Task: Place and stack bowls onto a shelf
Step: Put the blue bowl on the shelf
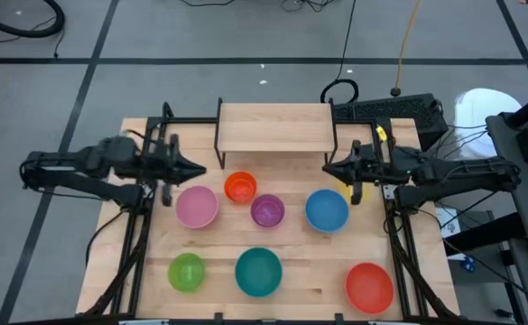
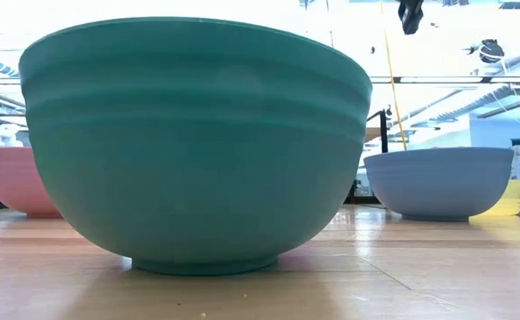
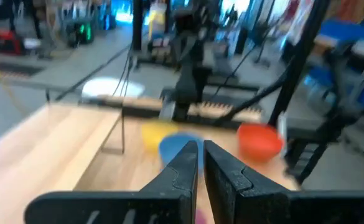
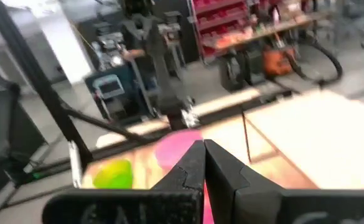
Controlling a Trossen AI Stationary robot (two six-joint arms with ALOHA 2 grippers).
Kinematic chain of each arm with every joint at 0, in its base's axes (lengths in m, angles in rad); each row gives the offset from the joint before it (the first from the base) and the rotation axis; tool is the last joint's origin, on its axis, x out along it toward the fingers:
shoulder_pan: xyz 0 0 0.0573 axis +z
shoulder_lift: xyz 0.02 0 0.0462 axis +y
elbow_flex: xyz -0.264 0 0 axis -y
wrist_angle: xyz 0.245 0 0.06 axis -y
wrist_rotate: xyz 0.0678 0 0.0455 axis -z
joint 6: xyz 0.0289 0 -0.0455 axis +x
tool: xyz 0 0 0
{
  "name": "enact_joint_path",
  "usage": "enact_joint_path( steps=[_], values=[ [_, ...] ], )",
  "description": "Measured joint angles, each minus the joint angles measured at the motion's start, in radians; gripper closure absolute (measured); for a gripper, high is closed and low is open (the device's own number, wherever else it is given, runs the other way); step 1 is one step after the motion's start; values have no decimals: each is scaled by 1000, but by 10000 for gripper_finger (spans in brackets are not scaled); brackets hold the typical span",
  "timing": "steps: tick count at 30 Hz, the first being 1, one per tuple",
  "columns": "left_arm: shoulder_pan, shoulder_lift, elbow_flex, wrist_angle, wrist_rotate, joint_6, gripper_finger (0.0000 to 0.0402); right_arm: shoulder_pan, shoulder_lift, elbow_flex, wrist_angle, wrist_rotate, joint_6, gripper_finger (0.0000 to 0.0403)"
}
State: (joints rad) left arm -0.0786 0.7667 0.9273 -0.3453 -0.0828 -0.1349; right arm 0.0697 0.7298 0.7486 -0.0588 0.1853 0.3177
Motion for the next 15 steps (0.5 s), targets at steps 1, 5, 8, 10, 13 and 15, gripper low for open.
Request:
enact_joint_path(
  steps=[1, 5, 8, 10, 13, 15],
  values=[
    [-12, 18, -15, 6, -27, 0, 371, 12, 16, 0, -5, 1, 16, 403],
    [-62, 88, -80, 65, -141, -1, 371, 61, 76, 15, -79, -1, 134, 403],
    [-91, 137, -115, 143, -165, -1, 371, 94, 128, 76, -239, 4, 235, 403],
    [-112, 174, -135, 204, -166, -1, 371, 124, 169, 122, -347, 4, 291, 403],
    [-143, 220, -143, 269, -167, 13, 371, 180, 242, 204, -466, -3, 334, 403],
    [-160, 249, -142, 296, -172, 31, 371, 219, 294, 263, -569, -4, 360, 403]
  ],
)
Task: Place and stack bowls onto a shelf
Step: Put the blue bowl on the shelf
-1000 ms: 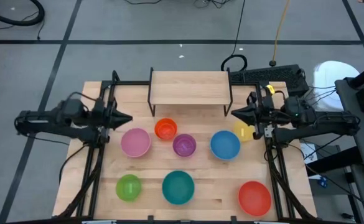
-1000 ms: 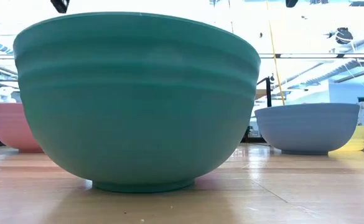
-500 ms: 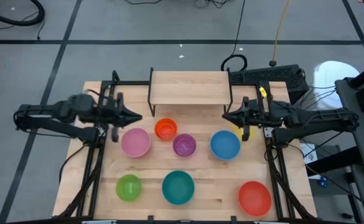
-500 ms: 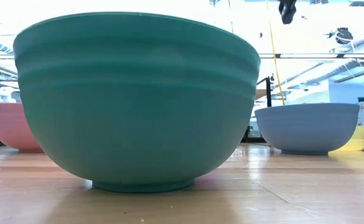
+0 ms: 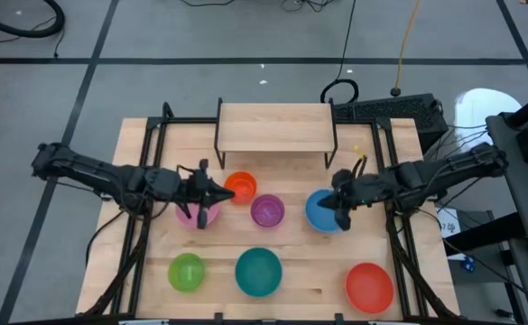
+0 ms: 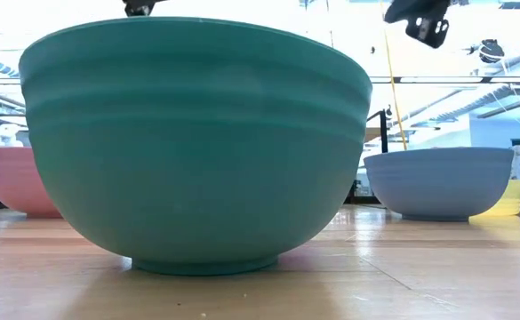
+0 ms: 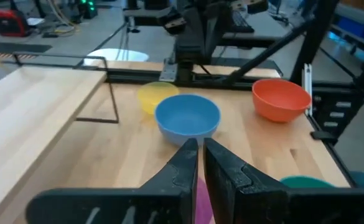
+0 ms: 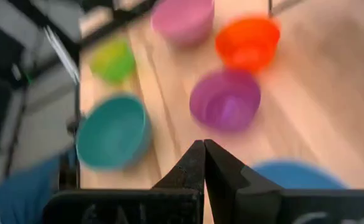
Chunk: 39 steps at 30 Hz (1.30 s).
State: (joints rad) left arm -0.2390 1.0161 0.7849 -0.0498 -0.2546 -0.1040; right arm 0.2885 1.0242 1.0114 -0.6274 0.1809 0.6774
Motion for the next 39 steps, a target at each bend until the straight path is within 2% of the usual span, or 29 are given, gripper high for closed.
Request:
enact_joint_path(
  steps=[4, 8, 12, 16, 27, 31, 39],
  values=[
    [-20, 49, 0, 53, -2, 21, 371, 64, 103, 100, -192, -1, 44, 396],
    [-27, 87, 0, 67, -2, 21, 371, 112, 191, 153, -285, -6, 43, 369],
    [-27, 118, 0, 81, -2, 23, 371, 130, 265, 161, -306, -24, -4, 329],
    [-26, 145, 0, 115, -2, 43, 371, 143, 320, 161, -338, 1, -79, 294],
    [-31, 157, 0, 138, -2, 46, 371, 154, 441, 161, -396, -3, -188, 227],
    [-32, 157, 0, 137, -1, 46, 371, 154, 482, 161, -397, -27, -212, 218],
    [-32, 157, 0, 137, -2, 43, 371, 154, 511, 135, -366, -27, -228, 226]
  ],
)
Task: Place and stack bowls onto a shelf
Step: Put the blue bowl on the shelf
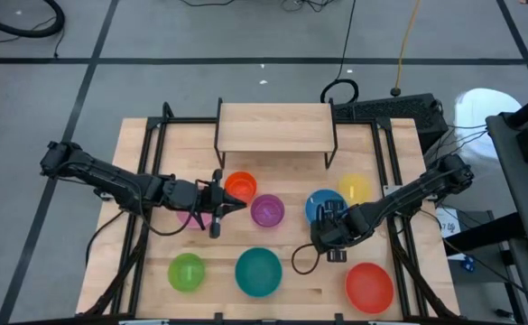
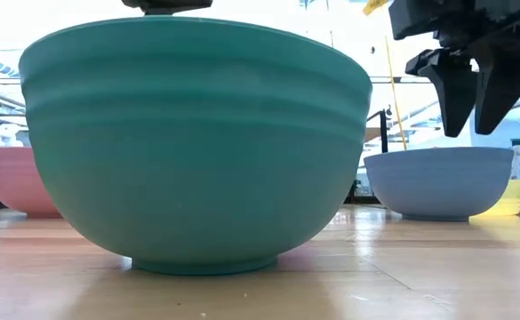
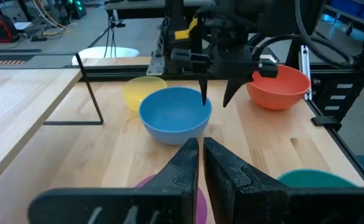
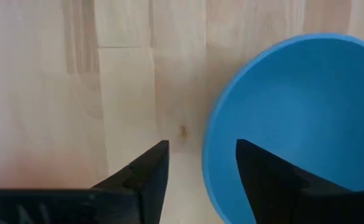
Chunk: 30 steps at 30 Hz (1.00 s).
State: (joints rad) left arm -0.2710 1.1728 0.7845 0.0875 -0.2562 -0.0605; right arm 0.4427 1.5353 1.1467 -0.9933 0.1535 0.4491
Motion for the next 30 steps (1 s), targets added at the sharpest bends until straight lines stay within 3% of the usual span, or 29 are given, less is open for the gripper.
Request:
enact_joint_path(
  steps=[9, 18, 30],
  values=[
    [0, 0, 0, 1, 0, 6, 371, 0, 1, -104, 37, 0, 12, 263],
    [0, 0, 0, 58, 0, 6, 371, -3, 0, -129, 73, -28, -29, 394],
    [15, 0, 0, 82, 11, -2, 369, -4, 1, -10, 78, -25, -157, 400]
  ],
)
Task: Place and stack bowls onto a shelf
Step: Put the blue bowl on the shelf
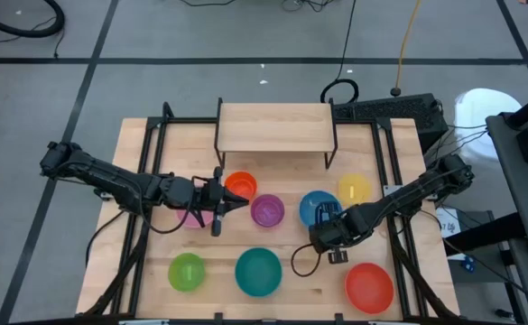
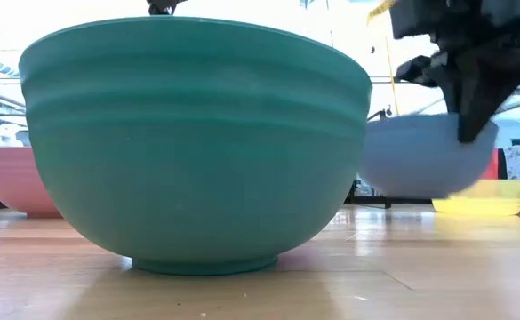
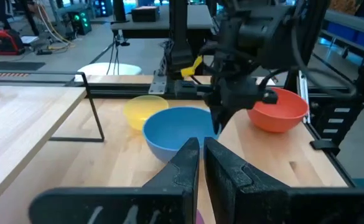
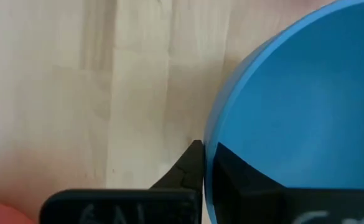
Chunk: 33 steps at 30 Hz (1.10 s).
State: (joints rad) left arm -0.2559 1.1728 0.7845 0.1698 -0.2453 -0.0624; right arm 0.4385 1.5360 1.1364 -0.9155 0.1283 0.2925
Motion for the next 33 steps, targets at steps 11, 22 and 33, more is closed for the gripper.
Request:
enact_joint_path(
  steps=[11, 22, 33],
  values=[
    [21, 3, 71, -97, 135, 33, 227, -31, 0, 137, -4, -22, -247, 402],
    [25, 202, 362, -390, 207, 205, 196, -95, 0, 245, 3, -137, -518, 402],
    [23, 397, 522, -461, 448, 386, 234, -105, -1, 247, 153, -381, -648, 403]
  ],
)
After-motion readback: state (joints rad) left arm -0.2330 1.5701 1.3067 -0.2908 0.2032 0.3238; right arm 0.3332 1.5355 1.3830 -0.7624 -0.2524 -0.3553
